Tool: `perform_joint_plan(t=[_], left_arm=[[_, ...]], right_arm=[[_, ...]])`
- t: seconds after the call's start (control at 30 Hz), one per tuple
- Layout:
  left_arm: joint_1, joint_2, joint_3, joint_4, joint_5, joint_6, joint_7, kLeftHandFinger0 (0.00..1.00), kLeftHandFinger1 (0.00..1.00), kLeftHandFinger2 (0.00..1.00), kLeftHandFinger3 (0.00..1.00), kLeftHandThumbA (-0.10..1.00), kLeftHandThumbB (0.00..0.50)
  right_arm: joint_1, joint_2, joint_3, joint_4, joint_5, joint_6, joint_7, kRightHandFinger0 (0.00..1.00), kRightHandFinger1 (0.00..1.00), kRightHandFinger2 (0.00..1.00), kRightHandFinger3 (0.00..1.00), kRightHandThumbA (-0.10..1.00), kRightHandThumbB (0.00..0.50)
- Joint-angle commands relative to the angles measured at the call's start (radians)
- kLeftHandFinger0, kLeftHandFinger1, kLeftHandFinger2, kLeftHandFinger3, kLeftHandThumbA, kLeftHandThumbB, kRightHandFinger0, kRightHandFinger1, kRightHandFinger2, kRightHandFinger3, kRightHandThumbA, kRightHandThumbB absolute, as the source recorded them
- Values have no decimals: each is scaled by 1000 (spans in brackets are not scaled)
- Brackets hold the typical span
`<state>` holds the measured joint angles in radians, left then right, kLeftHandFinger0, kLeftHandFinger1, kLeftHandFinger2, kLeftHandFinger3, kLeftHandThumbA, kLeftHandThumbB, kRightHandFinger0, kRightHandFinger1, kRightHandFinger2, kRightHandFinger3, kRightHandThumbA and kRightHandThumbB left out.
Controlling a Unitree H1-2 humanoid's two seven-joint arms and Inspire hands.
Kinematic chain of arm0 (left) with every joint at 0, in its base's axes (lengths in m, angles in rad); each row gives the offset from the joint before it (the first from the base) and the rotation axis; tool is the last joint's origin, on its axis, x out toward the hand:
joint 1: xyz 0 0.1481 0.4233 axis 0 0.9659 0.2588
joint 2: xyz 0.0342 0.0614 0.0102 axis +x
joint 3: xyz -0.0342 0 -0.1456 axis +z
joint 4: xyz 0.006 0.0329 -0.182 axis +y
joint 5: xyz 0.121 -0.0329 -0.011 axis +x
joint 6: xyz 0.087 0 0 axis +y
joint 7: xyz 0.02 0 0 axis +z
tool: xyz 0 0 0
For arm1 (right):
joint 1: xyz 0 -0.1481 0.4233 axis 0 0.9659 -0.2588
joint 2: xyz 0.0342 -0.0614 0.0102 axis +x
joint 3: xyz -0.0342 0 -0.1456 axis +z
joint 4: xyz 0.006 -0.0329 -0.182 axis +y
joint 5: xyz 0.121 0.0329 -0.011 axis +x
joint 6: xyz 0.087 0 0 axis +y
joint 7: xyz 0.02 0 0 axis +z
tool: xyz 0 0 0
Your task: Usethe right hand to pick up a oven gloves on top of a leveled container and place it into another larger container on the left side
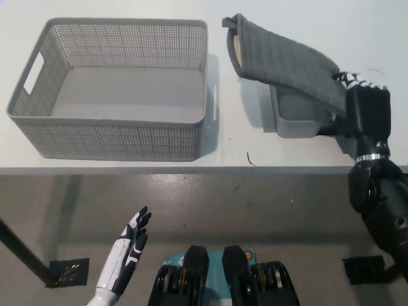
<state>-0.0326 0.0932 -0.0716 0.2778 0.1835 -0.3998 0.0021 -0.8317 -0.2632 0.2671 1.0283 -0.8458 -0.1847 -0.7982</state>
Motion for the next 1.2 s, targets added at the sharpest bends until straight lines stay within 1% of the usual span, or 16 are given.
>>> perform_joint_plan(t=[0.0,0.1,0.23,0.27,0.33,0.4,0.5,0.53,0.6,0.8,0.83,0.9,1.0,1.07,1.1,1.17], left_arm=[[-25,1,3,-18,-6,-48,11,1000,1000,1000,1000,1000,145],[-26,1,4,-18,-12,-46,9,1000,1000,1000,1000,1000,148],[-25,1,3,-21,-6,-47,10,1000,1000,1000,1000,1000,142],[-26,2,3,-21,-7,-45,10,1000,1000,1000,1000,1000,142],[-27,4,2,-21,-1,-45,11,1000,1000,1000,1000,1000,139],[-28,4,3,-17,1,-48,14,1000,1000,1000,1000,1000,135],[-28,3,4,-14,-6,-49,11,1000,1000,1000,1000,1000,122],[-27,3,3,-14,-5,-54,11,1000,1000,1000,1000,1000,125],[-25,3,3,-22,-7,-43,7,1000,1000,1000,1000,1000,137],[-26,7,2,-30,2,-37,8,1000,1000,1000,1000,1000,141],[-25,6,2,-32,2,-35,8,1000,1000,1000,1000,1000,142],[-27,8,2,-28,4,-37,9,1000,1000,1000,1000,1000,141],[-24,7,1,-30,8,-37,11,1000,1000,1000,1000,1000,136],[-18,7,2,-42,8,-24,9,1000,1000,1000,1000,1000,141],[-19,7,2,-41,6,-26,9,1000,1000,1000,1000,1000,135],[-19,7,2,-42,7,-29,10,1000,1000,1000,1000,1000,127]], right_arm=[[-166,-65,-31,-148,10,-61,-169,0,253,618,700,-100,186],[-164,-80,-44,-254,11,-23,-117,0,255,624,723,-100,206],[-167,-92,-50,-342,16,-25,-75,0,216,594,576,-100,254],[-170,-89,-51,-365,18,-12,-55,0,215,595,572,-100,245],[-169,-84,-54,-424,18,20,-13,0,207,597,582,-100,226],[-171,-80,-52,-462,21,38,29,0,264,666,644,-100,241],[-193,-61,-40,-464,22,48,69,0,255,661,624,-100,266],[-199,-50,-39,-459,39,49,99,0,268,667,632,-100,230],[-213,-29,-33,-446,35,58,108,0,272,655,628,-100,219],[-260,26,7,-385,3,70,118,0,256,598,619,-100,263],[-271,37,16,-367,-1,61,114,0,239,573,583,-100,273],[-290,61,30,-338,-1,62,113,0,157,472,363,-100,275],[-318,101,50,-289,7,61,126,0,113,453,295,-100,279],[-339,140,66,-258,4,72,129,0,53,412,161,-100,280],[-349,156,76,-245,-3,82,131,0,43,406,246,-100,322],[-368,182,91,-206,-13,89,105,0,1,327,177,-100,310]])
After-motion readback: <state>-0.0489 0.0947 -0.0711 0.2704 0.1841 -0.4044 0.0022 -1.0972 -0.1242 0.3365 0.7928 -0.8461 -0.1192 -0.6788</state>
